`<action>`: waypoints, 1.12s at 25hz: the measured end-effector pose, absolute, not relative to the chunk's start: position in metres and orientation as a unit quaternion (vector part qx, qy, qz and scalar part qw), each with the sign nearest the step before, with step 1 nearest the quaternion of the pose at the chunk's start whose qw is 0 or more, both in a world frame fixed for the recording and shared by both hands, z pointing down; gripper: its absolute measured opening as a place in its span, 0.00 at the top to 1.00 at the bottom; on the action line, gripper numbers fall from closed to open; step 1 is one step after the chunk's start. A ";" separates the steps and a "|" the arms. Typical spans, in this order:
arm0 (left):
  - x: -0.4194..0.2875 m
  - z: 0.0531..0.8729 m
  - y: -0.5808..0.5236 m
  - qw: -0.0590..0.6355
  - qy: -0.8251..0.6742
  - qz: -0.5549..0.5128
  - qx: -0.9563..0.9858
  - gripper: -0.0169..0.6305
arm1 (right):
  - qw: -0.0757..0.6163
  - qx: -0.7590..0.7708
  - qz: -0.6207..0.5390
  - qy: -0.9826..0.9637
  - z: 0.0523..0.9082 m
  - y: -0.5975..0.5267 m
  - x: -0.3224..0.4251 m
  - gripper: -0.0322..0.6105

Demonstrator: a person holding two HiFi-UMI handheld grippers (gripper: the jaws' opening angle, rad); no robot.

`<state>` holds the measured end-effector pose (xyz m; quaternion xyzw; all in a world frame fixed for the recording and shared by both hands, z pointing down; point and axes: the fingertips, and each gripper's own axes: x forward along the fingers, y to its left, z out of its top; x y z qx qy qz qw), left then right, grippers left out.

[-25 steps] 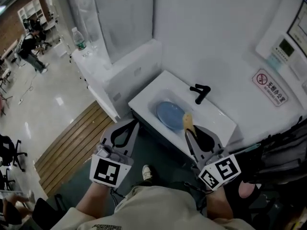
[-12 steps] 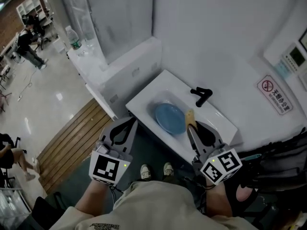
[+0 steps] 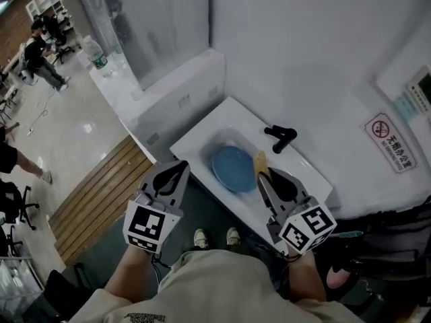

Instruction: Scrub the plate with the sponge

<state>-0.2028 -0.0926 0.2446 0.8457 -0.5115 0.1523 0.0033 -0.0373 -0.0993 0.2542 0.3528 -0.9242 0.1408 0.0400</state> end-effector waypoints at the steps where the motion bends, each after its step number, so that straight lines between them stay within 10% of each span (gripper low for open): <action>1: -0.202 0.250 -0.099 0.015 -0.514 0.155 0.844 0.96 | 0.041 0.348 0.148 -0.925 0.259 -0.104 -0.035 0.84; 28: -0.149 0.550 -0.231 0.328 -0.408 0.304 0.796 0.75 | 0.181 0.268 0.255 -0.911 0.509 -0.202 -0.065 0.84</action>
